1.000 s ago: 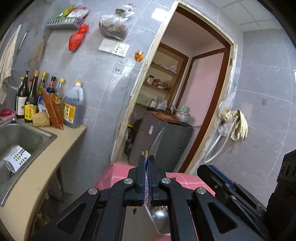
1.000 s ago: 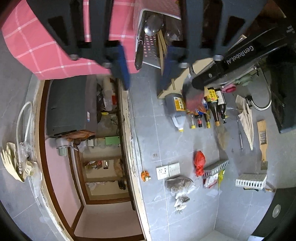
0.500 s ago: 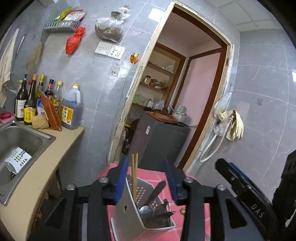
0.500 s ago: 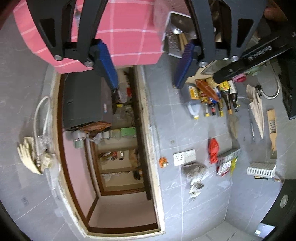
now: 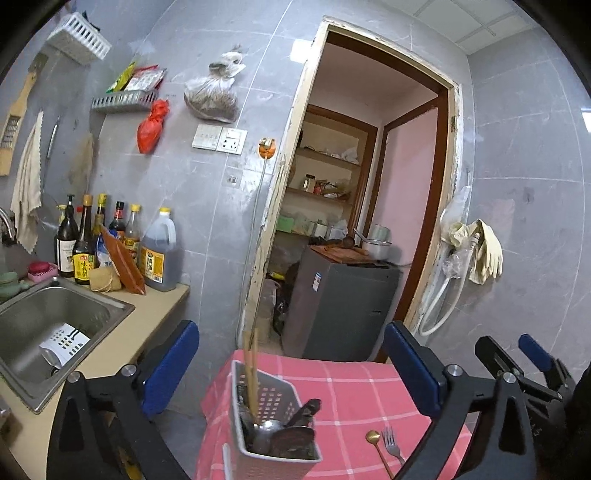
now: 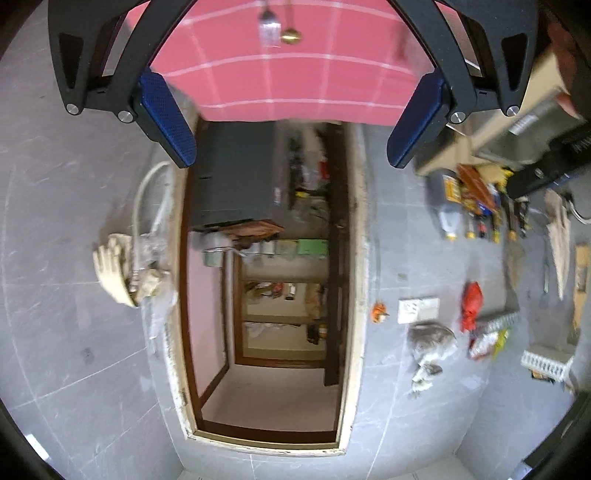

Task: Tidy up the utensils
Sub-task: 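Withdraw both open tools back over the gold spoon and silver fork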

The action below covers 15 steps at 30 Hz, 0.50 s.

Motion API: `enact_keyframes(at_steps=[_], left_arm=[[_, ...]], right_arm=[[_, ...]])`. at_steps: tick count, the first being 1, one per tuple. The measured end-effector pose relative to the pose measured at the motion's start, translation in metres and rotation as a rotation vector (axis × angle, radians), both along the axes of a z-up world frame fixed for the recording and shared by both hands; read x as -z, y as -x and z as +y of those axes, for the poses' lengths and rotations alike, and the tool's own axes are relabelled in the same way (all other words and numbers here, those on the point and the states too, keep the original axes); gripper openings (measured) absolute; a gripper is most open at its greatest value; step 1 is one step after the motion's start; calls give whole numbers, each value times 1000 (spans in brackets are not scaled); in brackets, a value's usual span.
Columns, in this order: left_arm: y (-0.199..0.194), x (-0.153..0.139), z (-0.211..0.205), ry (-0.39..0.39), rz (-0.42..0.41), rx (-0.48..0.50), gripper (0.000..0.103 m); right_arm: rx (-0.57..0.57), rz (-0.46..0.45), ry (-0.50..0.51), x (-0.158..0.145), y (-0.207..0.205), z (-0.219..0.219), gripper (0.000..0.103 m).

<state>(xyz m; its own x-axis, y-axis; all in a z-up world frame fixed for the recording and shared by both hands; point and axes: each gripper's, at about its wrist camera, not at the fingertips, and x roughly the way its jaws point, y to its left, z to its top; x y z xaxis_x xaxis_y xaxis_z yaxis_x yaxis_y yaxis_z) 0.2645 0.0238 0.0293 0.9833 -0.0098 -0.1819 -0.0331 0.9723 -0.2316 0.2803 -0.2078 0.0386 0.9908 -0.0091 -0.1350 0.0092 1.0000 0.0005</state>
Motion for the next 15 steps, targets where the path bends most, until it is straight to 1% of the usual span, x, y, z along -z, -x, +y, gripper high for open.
enact_keyframes(at_steps=[3, 5, 7, 10, 15], left_arm=[[1, 2, -18, -25, 4, -8, 102], [1, 4, -29, -41, 11, -13, 102], [1, 7, -41, -52, 17, -14, 102], [0, 13, -59, -66, 32, -6, 102], [-4, 24, -88, -91, 71, 15, 102]], right_arm=[[74, 21, 26, 2, 0, -18, 102], [112, 54, 38, 6, -3, -31, 102], [126, 86, 47, 9, -7, -42, 102], [121, 140, 46, 18, -13, -63, 102], [69, 222, 38, 34, -22, -95, 102]])
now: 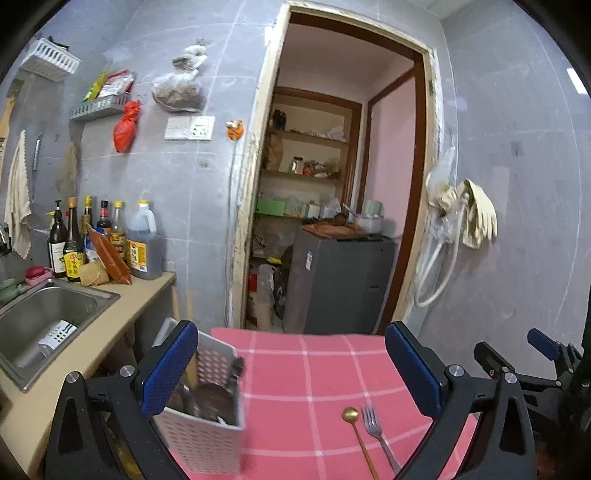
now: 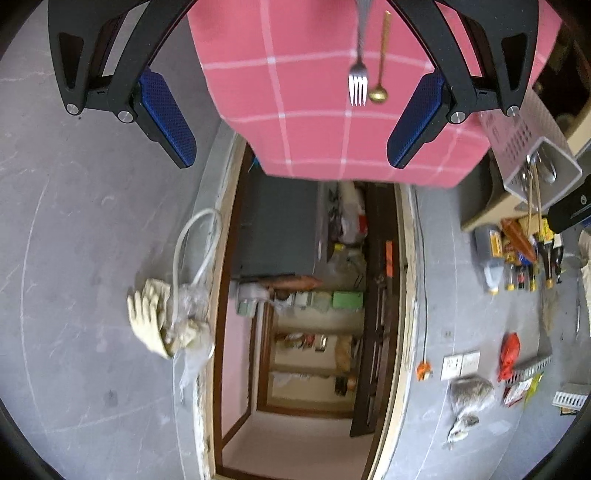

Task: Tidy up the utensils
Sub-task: 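Withdraw both open tools back over the gold spoon and silver fork, then grasp the silver fork with the right tool while the left tool reaches toward the gold spoon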

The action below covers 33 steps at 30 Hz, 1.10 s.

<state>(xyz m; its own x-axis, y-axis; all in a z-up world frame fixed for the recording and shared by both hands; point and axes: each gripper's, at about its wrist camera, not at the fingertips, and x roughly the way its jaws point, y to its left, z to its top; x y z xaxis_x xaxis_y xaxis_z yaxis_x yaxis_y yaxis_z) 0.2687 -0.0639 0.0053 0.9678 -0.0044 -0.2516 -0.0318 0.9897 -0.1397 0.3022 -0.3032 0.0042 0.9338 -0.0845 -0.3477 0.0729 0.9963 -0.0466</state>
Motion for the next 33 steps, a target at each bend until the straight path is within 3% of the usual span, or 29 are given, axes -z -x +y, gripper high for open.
enact_keyframes(at_steps=[18, 25, 33], left_arm=[[-36, 52, -66, -81, 125, -11, 102], [-65, 84, -75, -112, 236, 13, 102], [-103, 123, -80, -127, 386, 20, 101]], right_arm=[[-131, 150, -3, 67, -45, -41, 102], [-227, 239, -32, 96, -78, -46, 100], [-350, 346, -34, 127, -113, -37, 75]])
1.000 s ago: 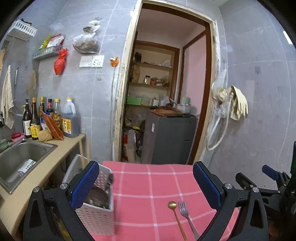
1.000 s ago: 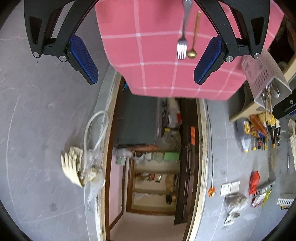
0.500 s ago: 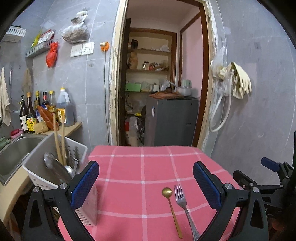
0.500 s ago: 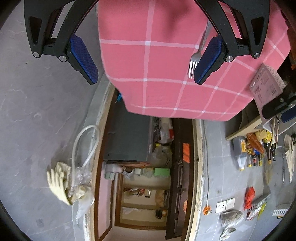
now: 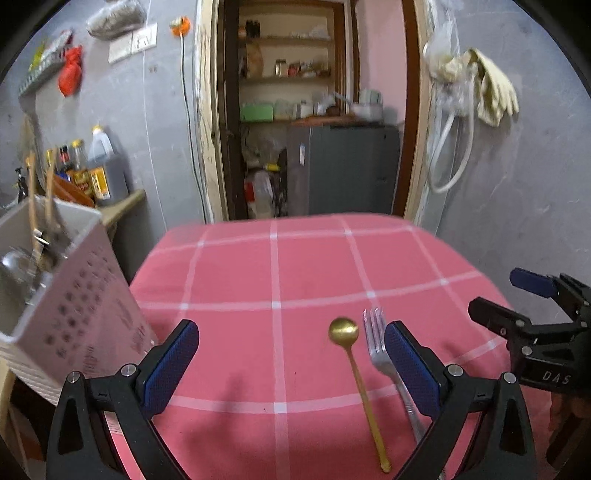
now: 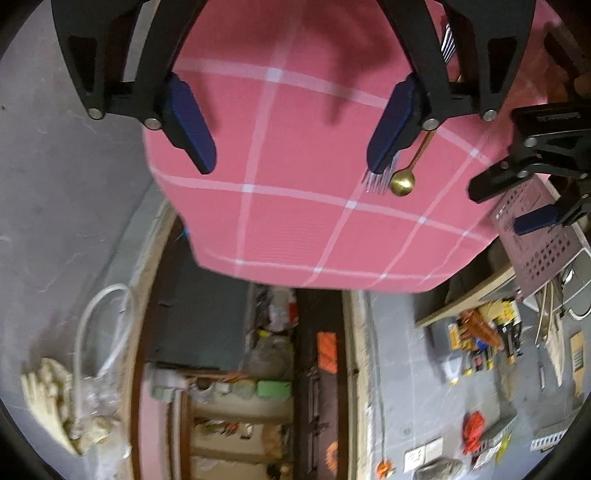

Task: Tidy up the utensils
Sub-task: 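Grasp the silver fork with the right tool while the left tool reaches toward the gold spoon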

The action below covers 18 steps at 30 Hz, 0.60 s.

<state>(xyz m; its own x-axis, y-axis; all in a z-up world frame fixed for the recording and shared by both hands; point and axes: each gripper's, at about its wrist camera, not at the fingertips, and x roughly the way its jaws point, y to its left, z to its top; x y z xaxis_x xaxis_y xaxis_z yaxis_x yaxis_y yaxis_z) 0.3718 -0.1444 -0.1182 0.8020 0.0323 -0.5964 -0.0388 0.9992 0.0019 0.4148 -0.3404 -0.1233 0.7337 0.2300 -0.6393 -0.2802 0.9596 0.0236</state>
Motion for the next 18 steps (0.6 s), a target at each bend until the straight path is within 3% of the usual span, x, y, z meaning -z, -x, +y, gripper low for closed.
enact_keyframes(at_steps=[9, 14, 18], left_arm=[[-31, 26, 9, -5, 121, -29, 101], [-40, 32, 12, -4, 146, -32, 100], [-48, 34, 11, 1, 164, -9, 89]], right_arm=[[-144, 136, -59, 28, -37, 21, 53], [-205, 188, -79, 43, -51, 33, 44], [-248, 228, -103, 48, -59, 39, 36]])
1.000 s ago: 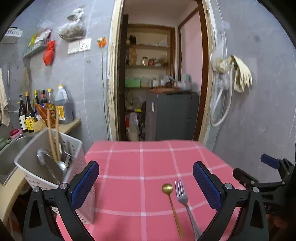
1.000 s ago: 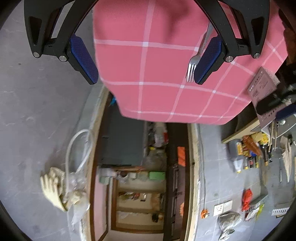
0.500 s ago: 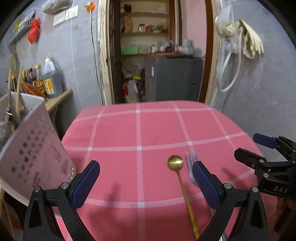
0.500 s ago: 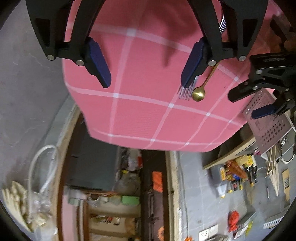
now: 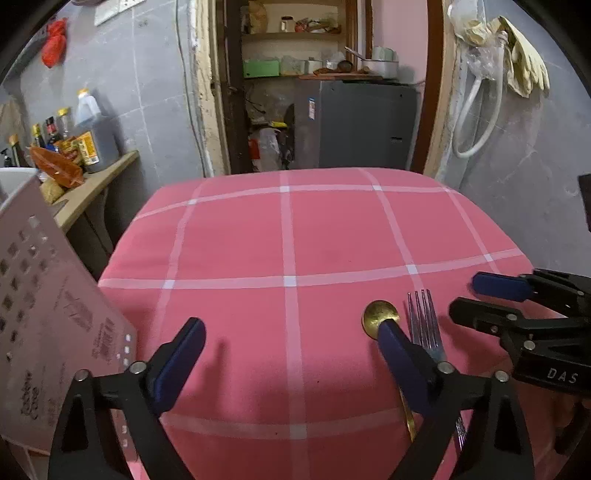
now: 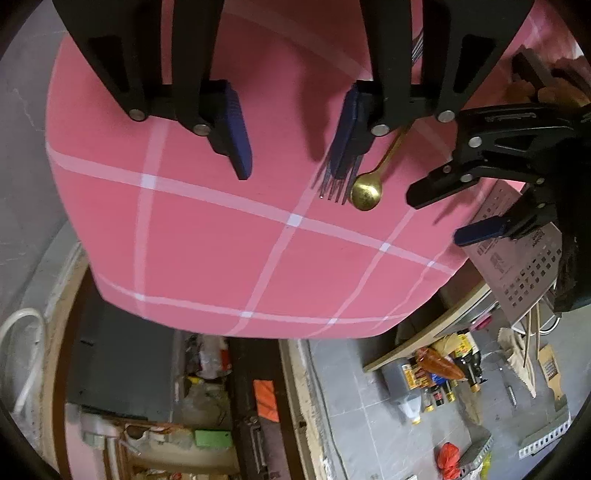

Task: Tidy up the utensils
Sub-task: 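Grasp the silver fork with the right tool while the left tool reaches toward the gold spoon, then grasp the gold spoon with the left tool while the right tool holds the fork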

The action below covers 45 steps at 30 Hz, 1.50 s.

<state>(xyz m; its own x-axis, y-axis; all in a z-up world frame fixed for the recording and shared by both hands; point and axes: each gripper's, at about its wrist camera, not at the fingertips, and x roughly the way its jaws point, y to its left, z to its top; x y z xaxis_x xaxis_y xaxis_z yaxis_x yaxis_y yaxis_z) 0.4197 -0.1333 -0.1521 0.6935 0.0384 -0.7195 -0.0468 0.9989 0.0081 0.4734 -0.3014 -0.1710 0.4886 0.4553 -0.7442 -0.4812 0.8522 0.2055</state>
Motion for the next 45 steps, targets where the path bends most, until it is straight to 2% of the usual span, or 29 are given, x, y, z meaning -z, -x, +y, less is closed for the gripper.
enact_keyframes(at_steps=[3, 6, 20, 26, 28, 34, 35, 40, 45], left_arm=[[-4, 3, -2, 15, 23, 30, 79], [-6, 5, -4, 27, 34, 60, 74], [-8, 6, -6, 20, 51, 69, 73], [-9, 6, -6, 22, 53, 74, 73], [-9, 7, -6, 30, 54, 79, 73], [-12, 9, 0, 110, 68, 113, 63], [-13, 10, 0, 127, 73, 122, 60], [-22, 15, -1, 194, 106, 164, 48], [-30, 15, -7, 218, 115, 200, 37]], right_arm=[[-32, 25, -17, 4, -5, 4, 33], [-57, 40, -31, 6, -9, 8, 31], [-143, 93, -79, 10, -21, 19, 22], [-172, 114, -109, 12, -23, 19, 9], [-177, 116, -113, 12, -23, 20, 9], [-156, 120, -159, 10, -20, 11, 5], [-146, 119, -163, 9, -18, 9, 1], [-98, 131, -181, 10, -11, -5, 0], [-59, 155, -198, 15, -12, -10, 1]])
